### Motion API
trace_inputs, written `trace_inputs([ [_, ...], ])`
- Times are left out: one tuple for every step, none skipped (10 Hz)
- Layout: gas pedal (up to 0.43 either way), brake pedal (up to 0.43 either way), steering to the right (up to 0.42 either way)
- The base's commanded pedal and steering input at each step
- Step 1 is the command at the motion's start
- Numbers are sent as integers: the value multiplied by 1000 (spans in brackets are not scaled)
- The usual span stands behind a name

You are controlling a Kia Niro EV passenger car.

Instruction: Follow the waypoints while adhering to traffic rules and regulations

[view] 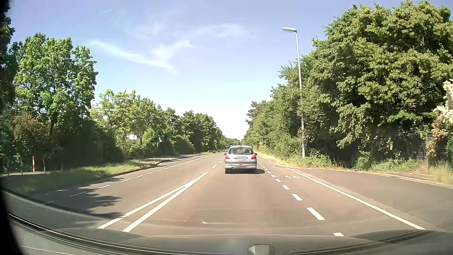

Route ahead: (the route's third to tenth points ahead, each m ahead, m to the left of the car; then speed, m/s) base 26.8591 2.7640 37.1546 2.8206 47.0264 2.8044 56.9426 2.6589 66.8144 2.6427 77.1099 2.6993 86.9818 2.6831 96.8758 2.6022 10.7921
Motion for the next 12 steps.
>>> trace_inputs([
  [350,30,-1],
  [311,30,-1],
  [287,30,-1],
  [248,30,-1],
  [220,30,-1],
  [209,30,-1],
  [169,30,-1],
  [138,30,-2],
  [110,30,-2],
  [87,30,-2],
  [79,30,-2],
  [67,30,-2],
])
